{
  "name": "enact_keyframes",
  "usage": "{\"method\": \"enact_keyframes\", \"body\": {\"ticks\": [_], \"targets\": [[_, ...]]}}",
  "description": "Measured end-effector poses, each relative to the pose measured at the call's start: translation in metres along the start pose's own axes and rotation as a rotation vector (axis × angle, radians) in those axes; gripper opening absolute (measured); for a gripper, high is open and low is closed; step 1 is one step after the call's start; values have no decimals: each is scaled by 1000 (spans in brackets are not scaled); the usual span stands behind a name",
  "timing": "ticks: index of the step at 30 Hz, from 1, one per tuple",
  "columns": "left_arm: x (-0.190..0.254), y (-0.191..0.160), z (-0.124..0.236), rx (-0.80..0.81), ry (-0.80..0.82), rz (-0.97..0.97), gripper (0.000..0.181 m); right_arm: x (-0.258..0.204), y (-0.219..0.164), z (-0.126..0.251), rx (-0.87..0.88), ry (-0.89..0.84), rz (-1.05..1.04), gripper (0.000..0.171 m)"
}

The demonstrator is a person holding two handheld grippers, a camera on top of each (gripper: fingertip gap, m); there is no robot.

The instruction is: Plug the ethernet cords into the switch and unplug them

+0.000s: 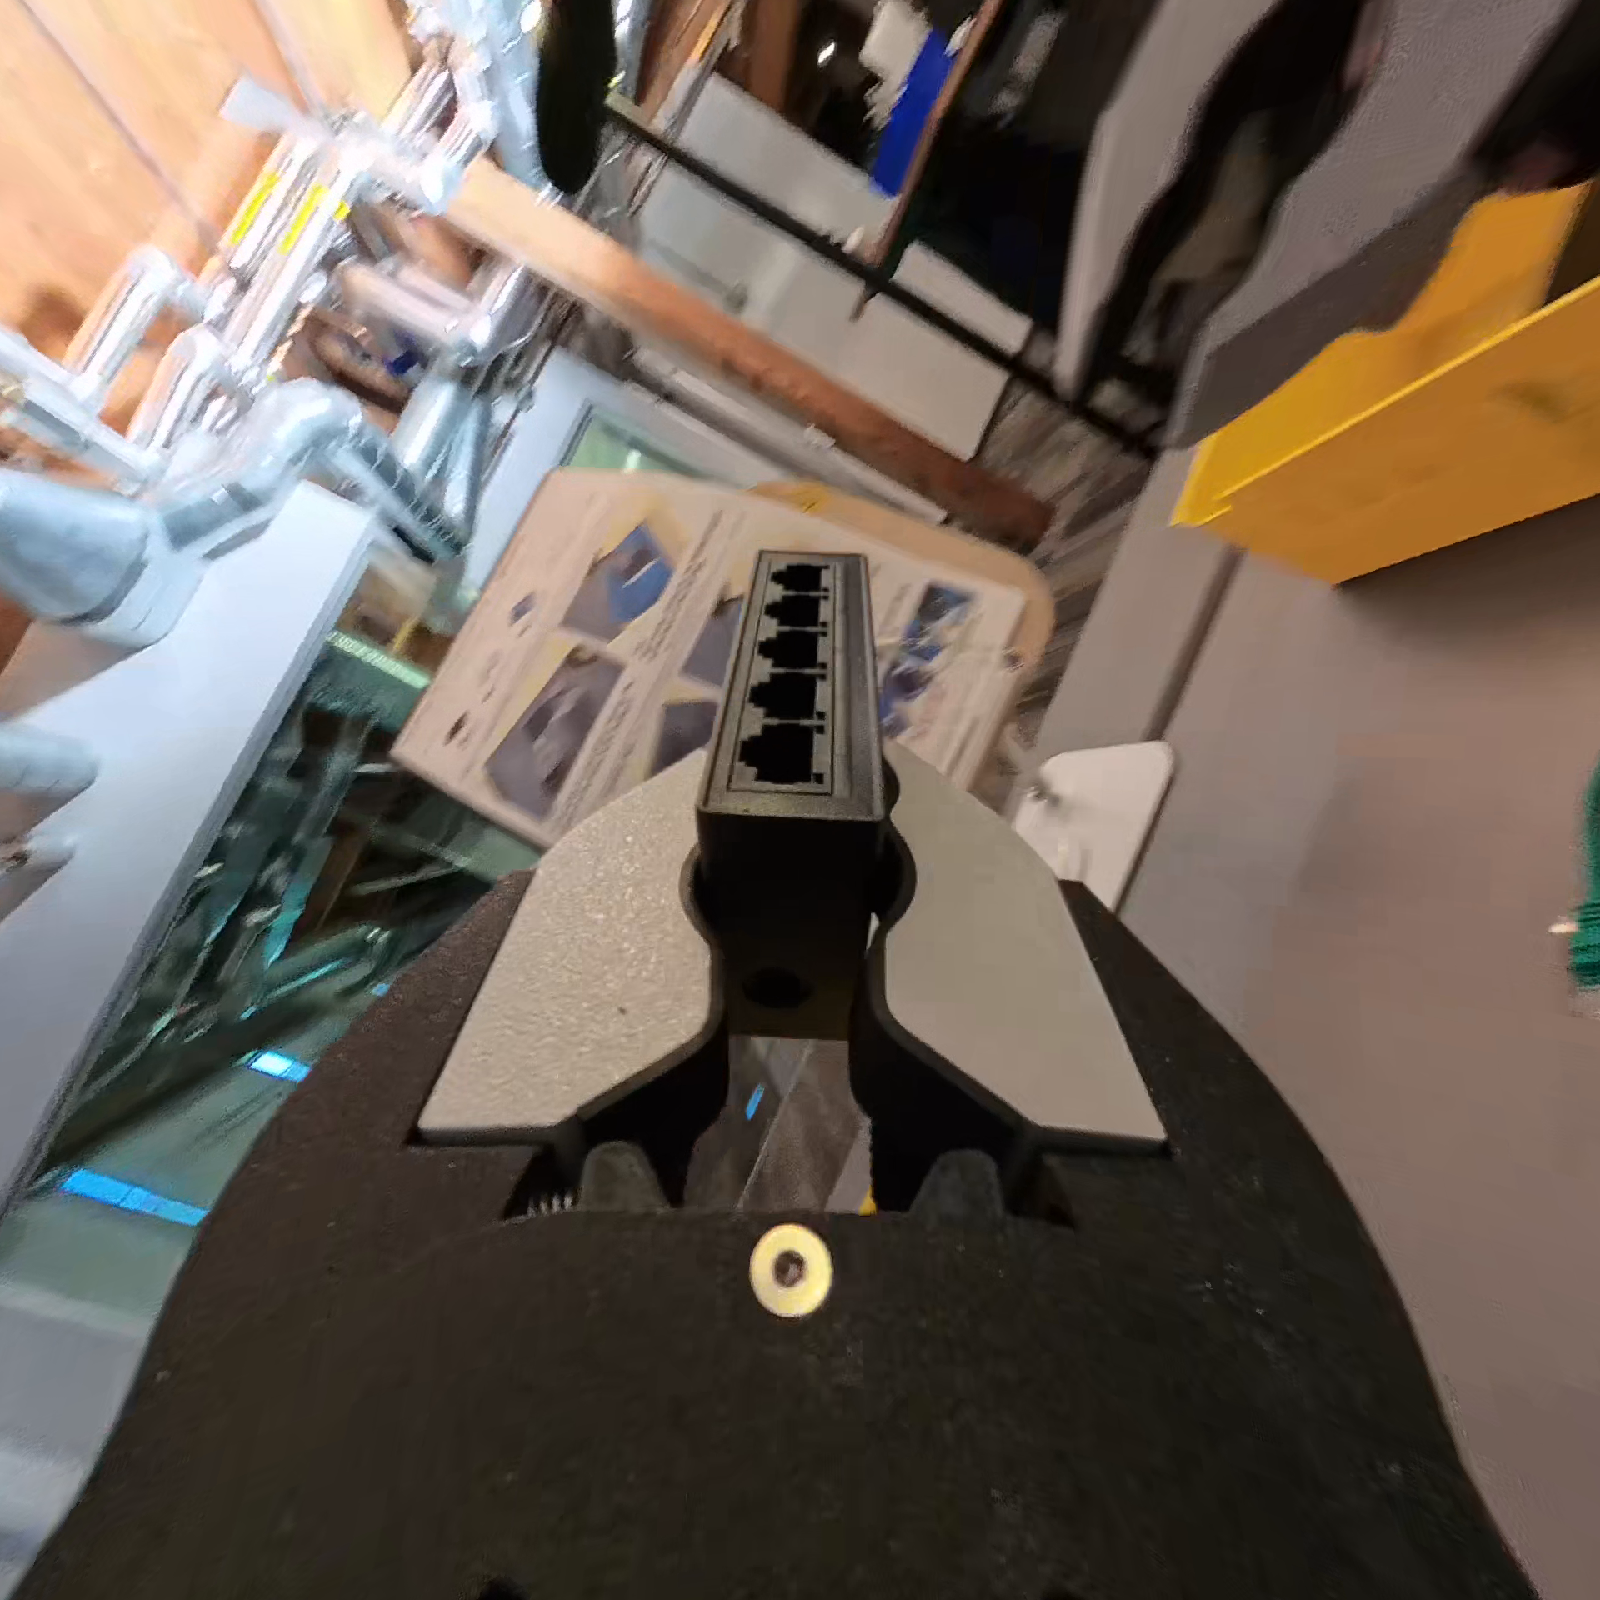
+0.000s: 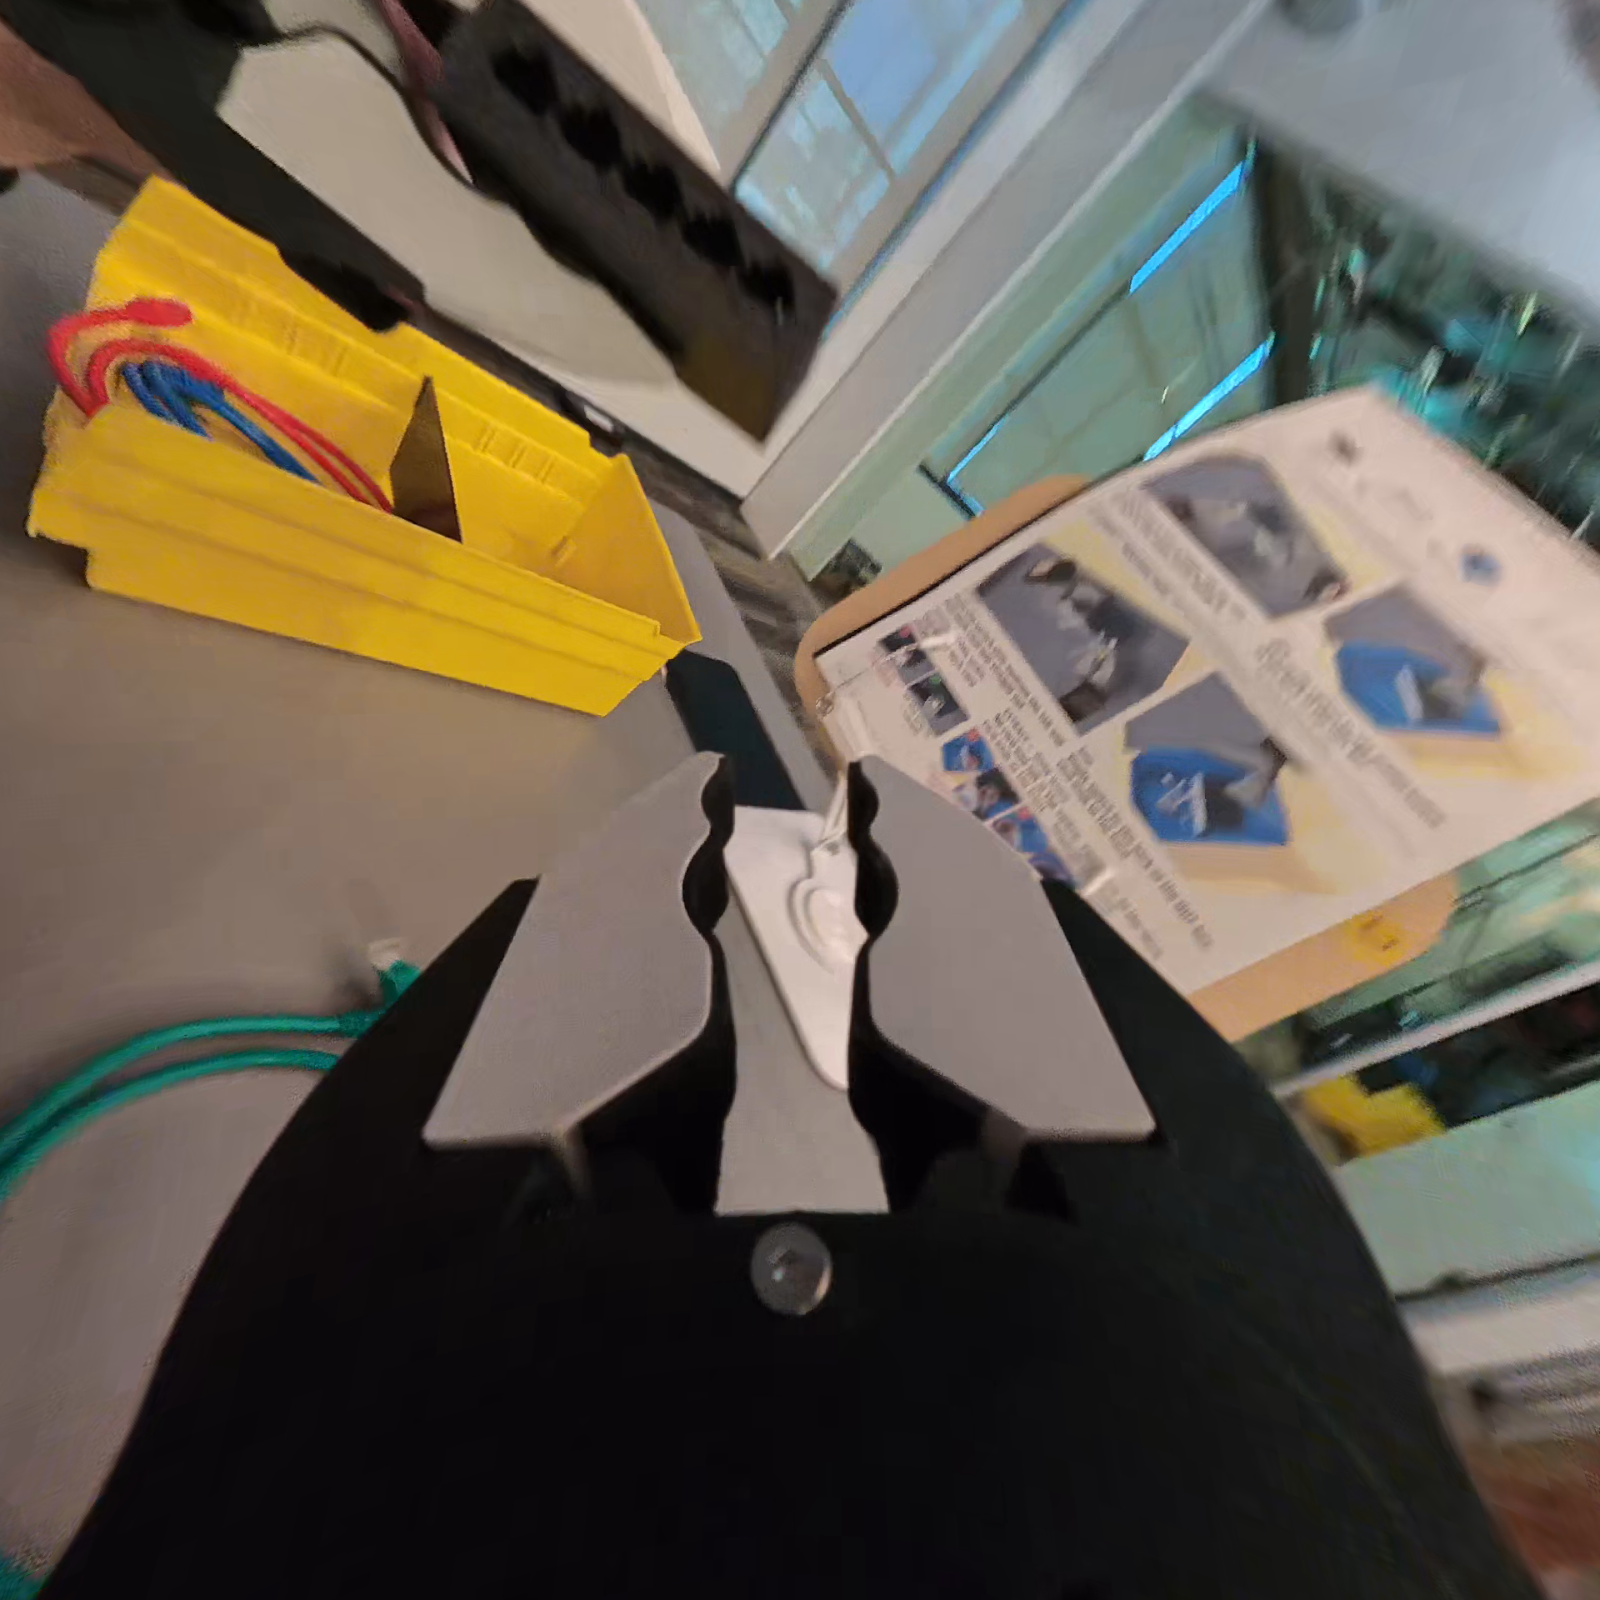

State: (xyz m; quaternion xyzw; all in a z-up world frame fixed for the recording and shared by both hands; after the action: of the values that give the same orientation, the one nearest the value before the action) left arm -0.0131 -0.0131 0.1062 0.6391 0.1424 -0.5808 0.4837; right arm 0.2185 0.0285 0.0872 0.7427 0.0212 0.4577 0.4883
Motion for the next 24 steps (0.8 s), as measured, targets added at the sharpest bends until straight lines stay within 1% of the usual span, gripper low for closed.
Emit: {"method": "enact_keyframes", "body": {"ticks": [2,4,7,9,11,13,15,17,18,20,21,22,24], "targets": [[-14,-6,13,-30,55,21,29,-7,-2,-8,-59,58,-89,27],[-23,-11,22,-24,84,56,29,-22,-8,-19,-130,138,-137,27],[-29,-14,29,-6,74,86,28,-51,-27,-37,-296,236,-185,27],[-31,-15,30,-12,81,91,29,-70,-41,-45,-394,277,-176,26],[-32,-16,29,-16,82,90,29,-85,-55,-49,-471,300,-75,25],[-33,-17,29,-5,80,97,29,-98,-65,-48,-495,368,41,21],[-34,-18,29,6,70,114,29,-107,-73,-46,-522,385,139,21],[-34,-19,29,8,69,113,29,-120,-77,-40,-473,479,256,21],[-35,-19,28,8,67,114,29,-127,-79,-37,-436,490,338,20],[-34,-19,28,16,62,119,29,-135,-84,-35,-438,426,504,19],[-34,-19,27,17,60,119,29,-139,-87,-36,-472,413,538,21],[-34,-19,26,15,59,117,29,-141,-90,-37,-516,418,546,24],[-33,-19,25,10,57,111,29,-141,-95,-41,-552,384,514,25]]}}
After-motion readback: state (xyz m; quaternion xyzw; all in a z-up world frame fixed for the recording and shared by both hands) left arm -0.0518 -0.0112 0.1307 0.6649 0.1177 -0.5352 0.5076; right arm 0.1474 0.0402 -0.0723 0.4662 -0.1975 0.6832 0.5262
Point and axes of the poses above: each gripper's, where its closed fingertips meet, z back along the fingers, y out of its top, x = y × z across the jaws, the point moved 10 cm from there along z, back along the fingers, and after that the axes turned 15 degrees about -y, right-handed, at the moved point
